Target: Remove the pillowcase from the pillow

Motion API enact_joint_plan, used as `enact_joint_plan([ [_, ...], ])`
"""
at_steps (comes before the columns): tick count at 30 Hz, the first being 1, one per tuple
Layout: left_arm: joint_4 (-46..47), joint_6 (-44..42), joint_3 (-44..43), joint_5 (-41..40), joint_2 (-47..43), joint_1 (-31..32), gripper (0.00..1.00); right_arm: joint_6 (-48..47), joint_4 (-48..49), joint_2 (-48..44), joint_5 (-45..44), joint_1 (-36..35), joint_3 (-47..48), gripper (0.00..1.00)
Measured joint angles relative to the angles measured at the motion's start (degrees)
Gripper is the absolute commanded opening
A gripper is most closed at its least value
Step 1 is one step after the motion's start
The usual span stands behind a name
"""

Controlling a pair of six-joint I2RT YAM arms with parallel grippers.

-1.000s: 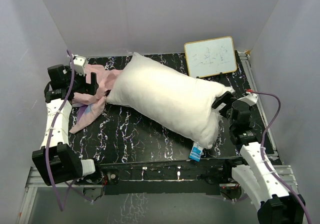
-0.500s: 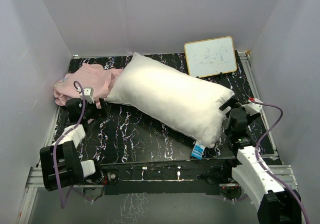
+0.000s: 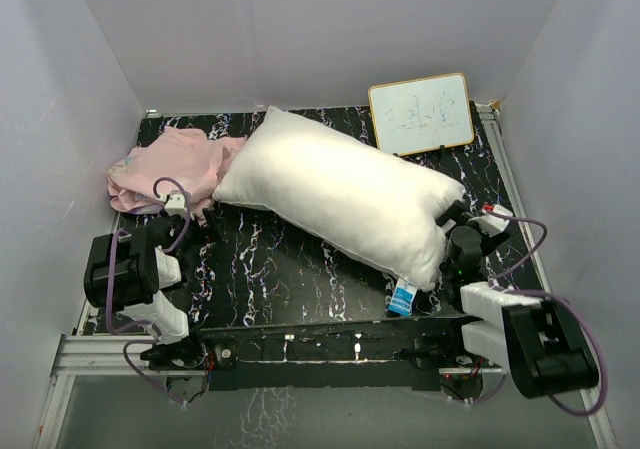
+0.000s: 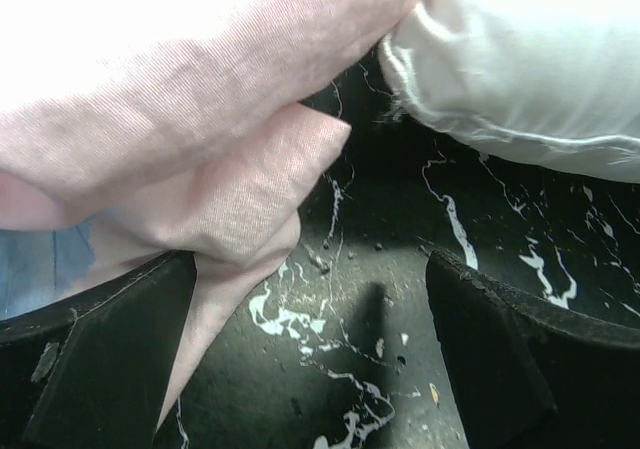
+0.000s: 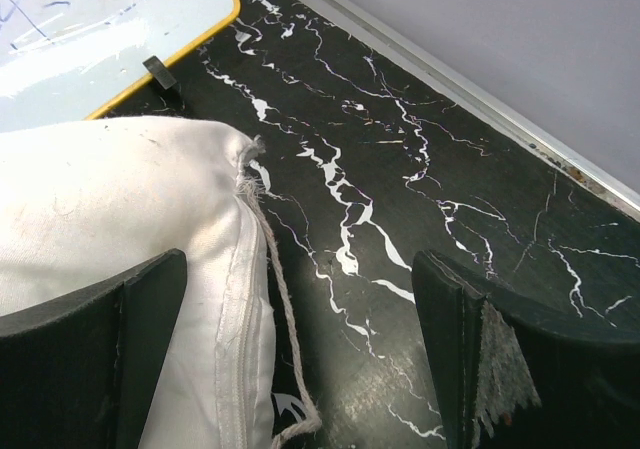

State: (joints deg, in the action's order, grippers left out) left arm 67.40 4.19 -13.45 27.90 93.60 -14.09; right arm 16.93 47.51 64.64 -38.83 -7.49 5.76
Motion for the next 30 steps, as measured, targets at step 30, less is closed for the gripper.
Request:
enact_joint_plan([
  [30,7.0,-2.7,0.2,-12.1,4.1,6.6,0.97,-16.2,28.3,25.0,33.1,4.3,4.8,0.98],
])
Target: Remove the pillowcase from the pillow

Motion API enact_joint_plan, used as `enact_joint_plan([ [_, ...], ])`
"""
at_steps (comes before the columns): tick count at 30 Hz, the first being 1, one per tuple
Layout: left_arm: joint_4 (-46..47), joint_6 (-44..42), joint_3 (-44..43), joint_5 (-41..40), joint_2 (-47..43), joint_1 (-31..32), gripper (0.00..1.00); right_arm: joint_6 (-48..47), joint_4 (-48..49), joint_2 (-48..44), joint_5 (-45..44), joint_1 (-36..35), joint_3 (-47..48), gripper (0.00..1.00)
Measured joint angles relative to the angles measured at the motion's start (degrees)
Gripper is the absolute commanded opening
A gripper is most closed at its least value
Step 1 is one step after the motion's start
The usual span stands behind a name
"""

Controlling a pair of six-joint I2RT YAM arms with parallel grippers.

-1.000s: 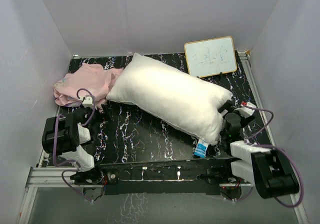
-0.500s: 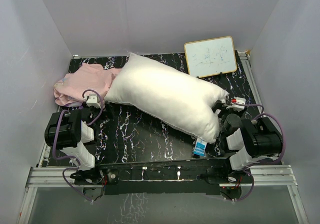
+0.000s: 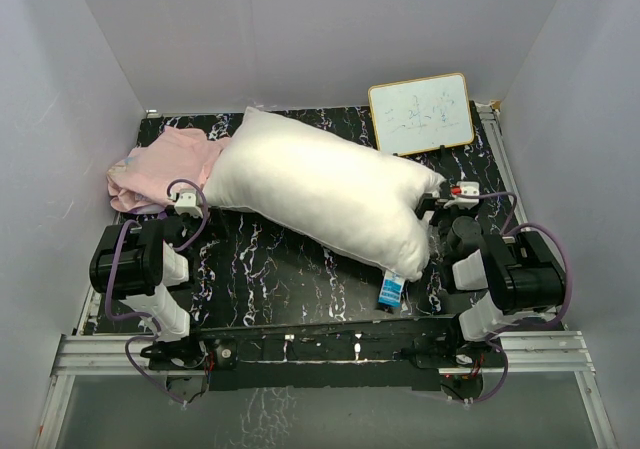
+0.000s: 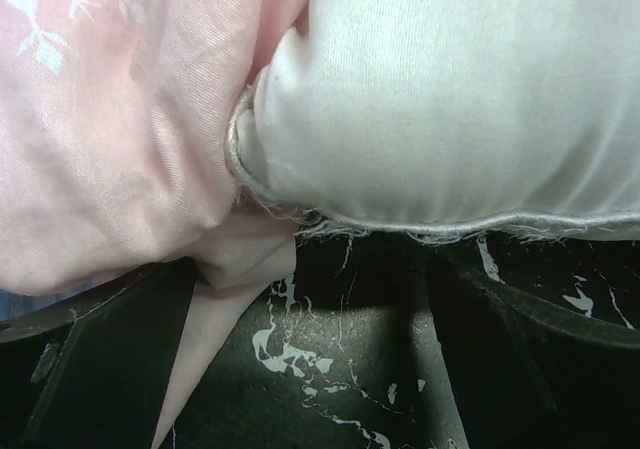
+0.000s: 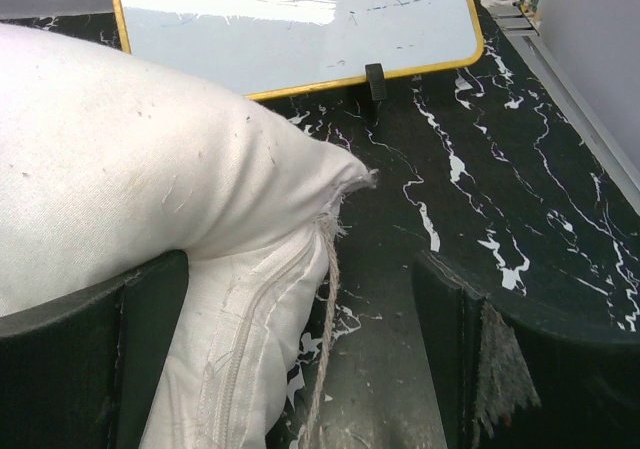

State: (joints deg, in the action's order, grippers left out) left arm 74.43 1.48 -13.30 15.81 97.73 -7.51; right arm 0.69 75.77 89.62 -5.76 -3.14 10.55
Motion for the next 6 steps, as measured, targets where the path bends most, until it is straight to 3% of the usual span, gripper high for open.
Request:
enact_joint_plan([
  [6,-1.0,-0.4,-0.4,-0.9,0.0,0.6,0.97,0.0,-1.8,0.1,2.0,0.7,1.0,0.98],
])
